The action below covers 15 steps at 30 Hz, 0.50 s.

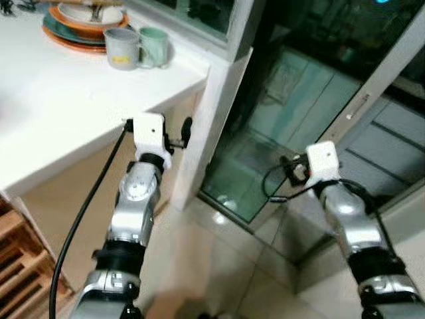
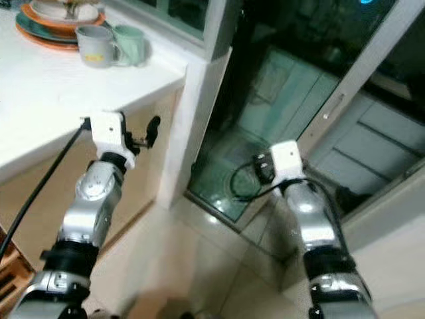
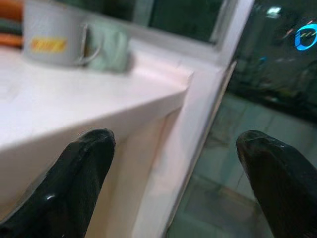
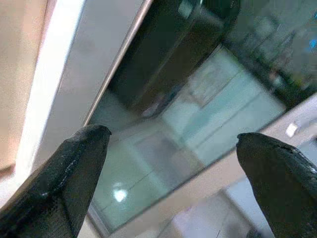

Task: Restocking fridge

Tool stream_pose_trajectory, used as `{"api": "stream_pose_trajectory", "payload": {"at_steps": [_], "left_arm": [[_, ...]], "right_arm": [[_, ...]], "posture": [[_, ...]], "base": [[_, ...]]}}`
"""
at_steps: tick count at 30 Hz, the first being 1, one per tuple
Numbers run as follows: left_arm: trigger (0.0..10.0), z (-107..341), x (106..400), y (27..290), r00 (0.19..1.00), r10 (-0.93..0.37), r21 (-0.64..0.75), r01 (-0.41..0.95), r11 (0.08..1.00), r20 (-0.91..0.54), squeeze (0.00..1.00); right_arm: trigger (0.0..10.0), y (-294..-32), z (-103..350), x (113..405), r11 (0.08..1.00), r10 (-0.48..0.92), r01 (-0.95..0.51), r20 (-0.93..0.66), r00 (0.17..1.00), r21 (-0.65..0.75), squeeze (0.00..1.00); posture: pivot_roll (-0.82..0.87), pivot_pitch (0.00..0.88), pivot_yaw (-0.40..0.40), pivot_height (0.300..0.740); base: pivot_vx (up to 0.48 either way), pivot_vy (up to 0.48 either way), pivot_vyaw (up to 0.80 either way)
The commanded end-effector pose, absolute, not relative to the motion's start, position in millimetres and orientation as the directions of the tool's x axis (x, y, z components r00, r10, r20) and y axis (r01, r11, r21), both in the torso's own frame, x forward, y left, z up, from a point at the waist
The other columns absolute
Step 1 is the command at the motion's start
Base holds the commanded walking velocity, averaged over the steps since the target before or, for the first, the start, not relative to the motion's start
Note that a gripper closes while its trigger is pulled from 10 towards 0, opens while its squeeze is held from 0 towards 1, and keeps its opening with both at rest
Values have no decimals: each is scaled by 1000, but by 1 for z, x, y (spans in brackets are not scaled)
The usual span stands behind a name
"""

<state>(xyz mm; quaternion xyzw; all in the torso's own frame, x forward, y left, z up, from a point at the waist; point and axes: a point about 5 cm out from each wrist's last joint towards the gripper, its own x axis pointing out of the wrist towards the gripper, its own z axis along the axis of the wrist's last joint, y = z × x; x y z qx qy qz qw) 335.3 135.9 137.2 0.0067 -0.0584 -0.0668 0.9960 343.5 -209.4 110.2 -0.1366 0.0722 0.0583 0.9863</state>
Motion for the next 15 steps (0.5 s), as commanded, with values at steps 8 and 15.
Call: {"api": "stream_pose_trajectory", "payload": {"at_steps": [8,15], "left_arm": [[10000,130,335,130,972,-230,101,224,969,54,0],[10000,136,332,127,950,-309,125,301,945,43,0]], "right_arm": [[10000,-218,81,331,978,-8,-39,-225,974,-204,0],[10000,-195,61,317,977,13,-71,-281,960,-199,0]], "posture": [[-14,0,-164,740],[-15,0,-59,740]], "base": [[0,0,0],[0,0,0]]}}
